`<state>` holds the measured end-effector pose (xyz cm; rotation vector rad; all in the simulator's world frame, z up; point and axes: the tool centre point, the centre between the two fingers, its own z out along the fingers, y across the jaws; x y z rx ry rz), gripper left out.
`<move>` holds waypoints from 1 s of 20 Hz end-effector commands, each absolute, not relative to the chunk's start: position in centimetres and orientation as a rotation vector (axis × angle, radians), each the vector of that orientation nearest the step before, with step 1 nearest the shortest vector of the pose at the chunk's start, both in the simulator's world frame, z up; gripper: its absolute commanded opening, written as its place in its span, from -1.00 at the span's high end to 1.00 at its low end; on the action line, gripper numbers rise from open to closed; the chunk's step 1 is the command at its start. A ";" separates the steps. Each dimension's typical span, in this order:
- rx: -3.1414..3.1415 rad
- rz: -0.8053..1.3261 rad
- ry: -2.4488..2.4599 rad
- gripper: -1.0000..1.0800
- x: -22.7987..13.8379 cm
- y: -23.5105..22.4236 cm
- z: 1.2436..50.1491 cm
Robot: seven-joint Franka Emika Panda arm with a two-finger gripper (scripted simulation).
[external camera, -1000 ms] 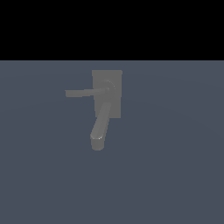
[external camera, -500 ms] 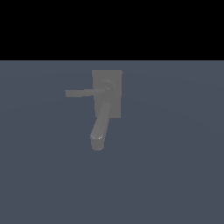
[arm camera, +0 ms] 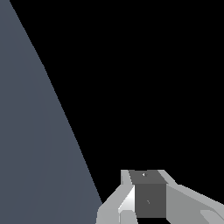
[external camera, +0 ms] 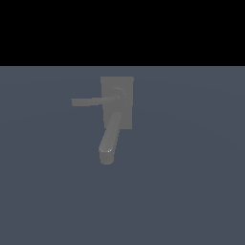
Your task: Turn on the faucet by rotating a designated handle.
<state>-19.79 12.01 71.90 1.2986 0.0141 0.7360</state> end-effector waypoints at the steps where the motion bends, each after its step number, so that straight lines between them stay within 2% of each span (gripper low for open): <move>1: 1.191 0.735 0.067 1.00 -18.7 14.6 71.6; 10: 0.843 0.686 0.295 1.00 -13.4 23.2 67.1; 20: 0.521 0.561 0.606 1.00 -6.0 29.6 56.1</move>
